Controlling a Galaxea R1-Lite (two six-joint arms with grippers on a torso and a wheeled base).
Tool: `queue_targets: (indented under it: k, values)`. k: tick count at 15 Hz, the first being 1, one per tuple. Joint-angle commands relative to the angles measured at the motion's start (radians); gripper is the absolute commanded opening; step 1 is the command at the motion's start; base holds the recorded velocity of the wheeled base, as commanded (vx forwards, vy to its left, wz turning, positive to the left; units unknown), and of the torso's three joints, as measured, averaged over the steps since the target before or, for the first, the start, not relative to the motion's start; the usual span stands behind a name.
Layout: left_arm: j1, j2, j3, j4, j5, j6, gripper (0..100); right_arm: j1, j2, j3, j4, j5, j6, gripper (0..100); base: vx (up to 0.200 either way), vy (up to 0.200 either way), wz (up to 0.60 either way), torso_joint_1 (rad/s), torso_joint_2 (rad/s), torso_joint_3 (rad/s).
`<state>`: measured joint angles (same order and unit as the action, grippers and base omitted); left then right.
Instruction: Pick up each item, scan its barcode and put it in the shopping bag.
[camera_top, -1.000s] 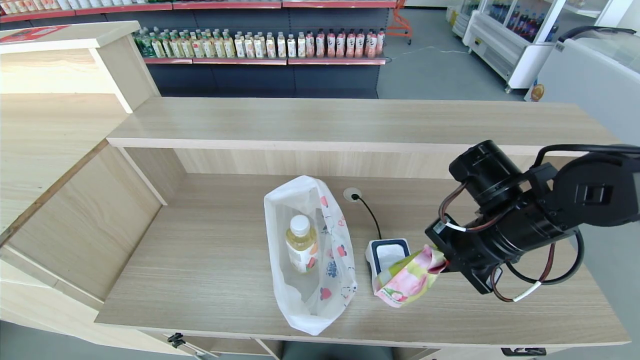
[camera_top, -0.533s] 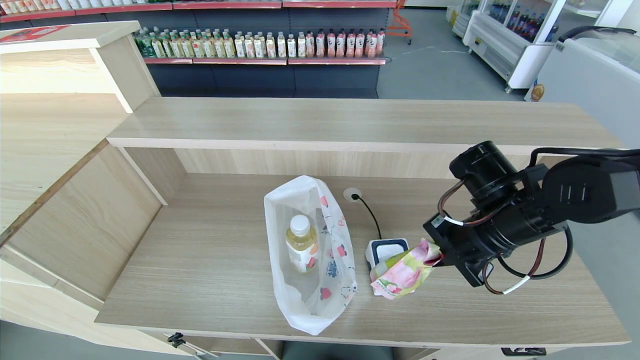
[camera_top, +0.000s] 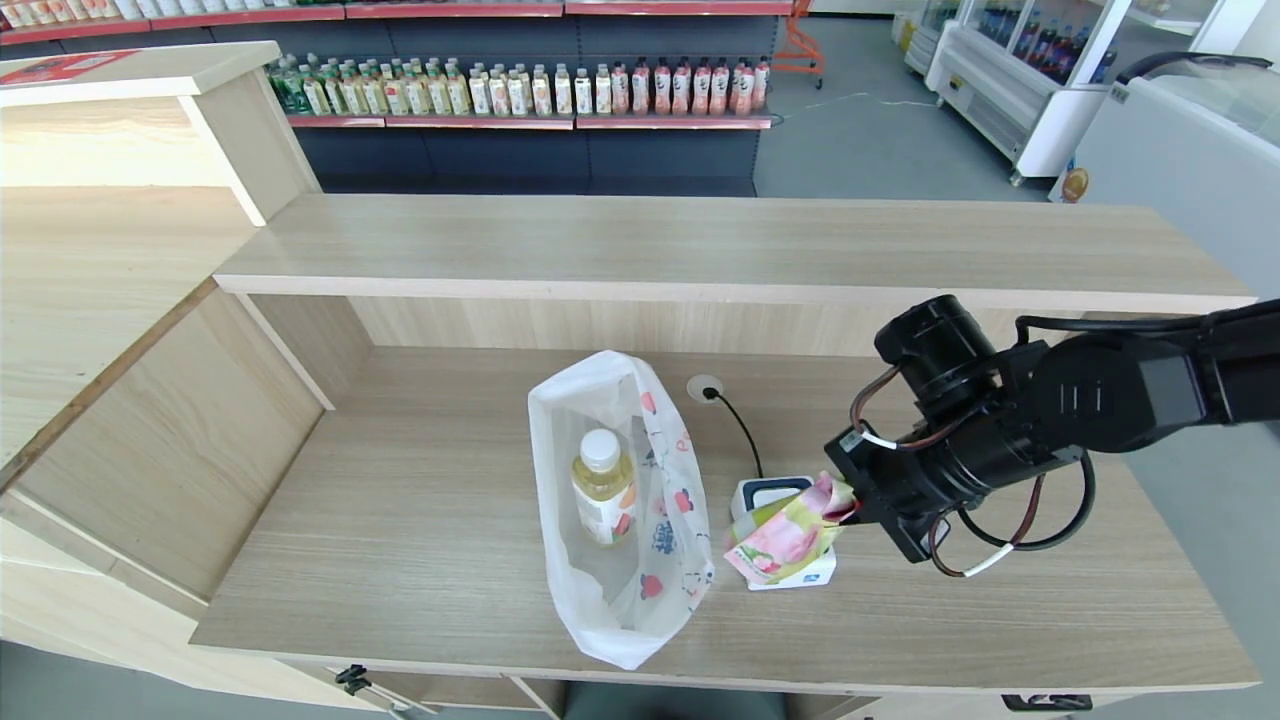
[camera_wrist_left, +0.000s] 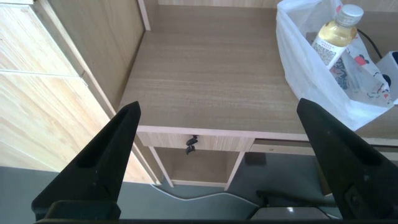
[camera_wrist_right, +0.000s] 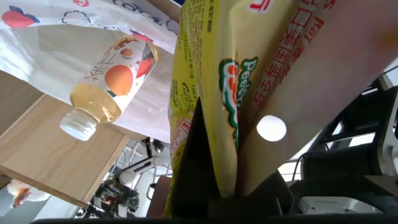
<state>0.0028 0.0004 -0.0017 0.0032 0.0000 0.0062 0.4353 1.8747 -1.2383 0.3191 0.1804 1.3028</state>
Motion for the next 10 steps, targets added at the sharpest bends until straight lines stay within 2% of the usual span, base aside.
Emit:
queue_targets:
  k: [1,5,10]
  values:
    - [0.000,0.000,0.000,0.000,0.000,0.000,100,-0.001,0.031,-0.016,0.000,0.001,0.001,0,0.000,0.000,0.00,0.000,0.00,0.000]
    - [0.000,0.000,0.000,0.000,0.000,-0.002,100,0.002,0.050,-0.050,0.001,-0.001,0.020,0,0.000,0.000,0.00,0.000,0.00,0.000]
    - [0.000,0.000,0.000,0.000,-0.002,-0.005,100,0.028,-0.019,-0.082,0.011,0.001,0.132,0,0.000,0.000,0.00,0.000,0.00,0.000]
